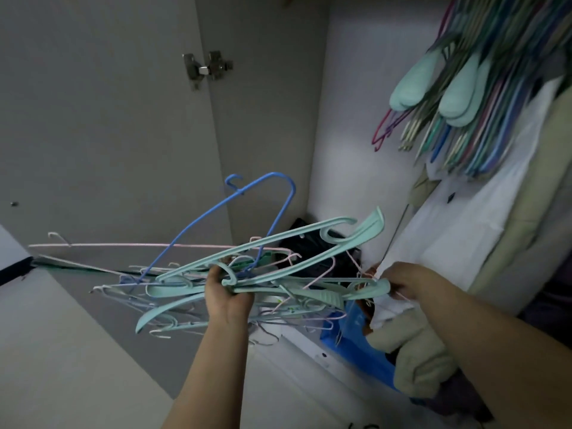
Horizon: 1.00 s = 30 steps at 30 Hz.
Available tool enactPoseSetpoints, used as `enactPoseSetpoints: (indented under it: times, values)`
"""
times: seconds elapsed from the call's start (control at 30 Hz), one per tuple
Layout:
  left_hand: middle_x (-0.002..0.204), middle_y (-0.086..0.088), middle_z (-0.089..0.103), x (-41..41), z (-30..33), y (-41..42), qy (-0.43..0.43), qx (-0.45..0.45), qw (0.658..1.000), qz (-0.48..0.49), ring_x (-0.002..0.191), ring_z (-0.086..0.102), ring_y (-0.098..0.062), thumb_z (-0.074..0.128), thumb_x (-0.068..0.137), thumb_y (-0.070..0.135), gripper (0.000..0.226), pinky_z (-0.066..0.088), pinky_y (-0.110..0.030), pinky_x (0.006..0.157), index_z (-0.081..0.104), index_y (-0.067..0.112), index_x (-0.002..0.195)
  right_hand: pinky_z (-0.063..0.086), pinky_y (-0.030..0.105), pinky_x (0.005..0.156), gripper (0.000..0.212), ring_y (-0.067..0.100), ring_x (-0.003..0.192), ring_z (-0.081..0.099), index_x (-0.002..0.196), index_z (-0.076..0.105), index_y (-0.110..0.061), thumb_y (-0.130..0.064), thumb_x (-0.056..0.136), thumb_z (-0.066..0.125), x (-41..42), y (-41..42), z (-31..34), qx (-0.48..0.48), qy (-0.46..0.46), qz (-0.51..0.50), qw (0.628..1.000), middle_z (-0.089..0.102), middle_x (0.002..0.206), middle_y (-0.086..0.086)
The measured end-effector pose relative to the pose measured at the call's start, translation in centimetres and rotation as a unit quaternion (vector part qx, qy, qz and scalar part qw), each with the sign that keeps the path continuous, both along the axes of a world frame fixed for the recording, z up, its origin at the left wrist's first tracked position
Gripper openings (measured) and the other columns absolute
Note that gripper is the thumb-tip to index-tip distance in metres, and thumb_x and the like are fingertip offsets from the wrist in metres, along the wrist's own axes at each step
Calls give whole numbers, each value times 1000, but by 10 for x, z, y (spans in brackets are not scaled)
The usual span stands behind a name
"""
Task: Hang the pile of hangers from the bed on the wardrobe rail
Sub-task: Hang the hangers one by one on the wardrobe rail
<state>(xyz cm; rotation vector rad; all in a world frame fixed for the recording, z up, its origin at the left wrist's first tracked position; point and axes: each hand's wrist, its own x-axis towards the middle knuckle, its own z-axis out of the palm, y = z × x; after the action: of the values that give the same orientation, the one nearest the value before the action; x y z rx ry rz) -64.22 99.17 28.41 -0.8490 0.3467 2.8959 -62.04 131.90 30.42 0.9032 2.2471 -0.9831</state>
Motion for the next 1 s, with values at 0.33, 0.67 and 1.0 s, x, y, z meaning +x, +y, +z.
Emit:
enactPoseSetpoints:
  times: [0.33, 0.67, 1.0]
  values:
    - [103, -3, 70, -43, 9, 17, -61, -74, 995, -38, 80, 64, -22, 58, 88, 22, 14, 52, -31, 64, 67, 16, 98, 44, 20, 39, 13, 18, 44, 56, 85, 48, 5, 4, 96, 42, -24, 10, 38, 57, -34, 1, 998, 59, 67, 14]
    - [99, -8, 71, -66, 16, 21, -92, -49, 994, -29, 88, 67, -28, 55, 86, 16, 19, 53, -41, 61, 65, 11, 102, 38, 29, 96, 43, 19, 109, 47, 137, 46, -16, -9, 95, 38, -76, -39, 80, 190, 199, 193, 942, 43, 144, 12]
    - [114, -11, 68, -95, 40, 11, -80, -19, 997, 0, 104, 65, -33, 51, 89, 20, 28, 50, -52, 94, 66, 10, 111, 49, 46, 81, 53, 38, 96, 55, 150, 24, -16, -8, 98, 36, -89, -85, 170, 232, 504, 138, 821, 39, 129, 13]
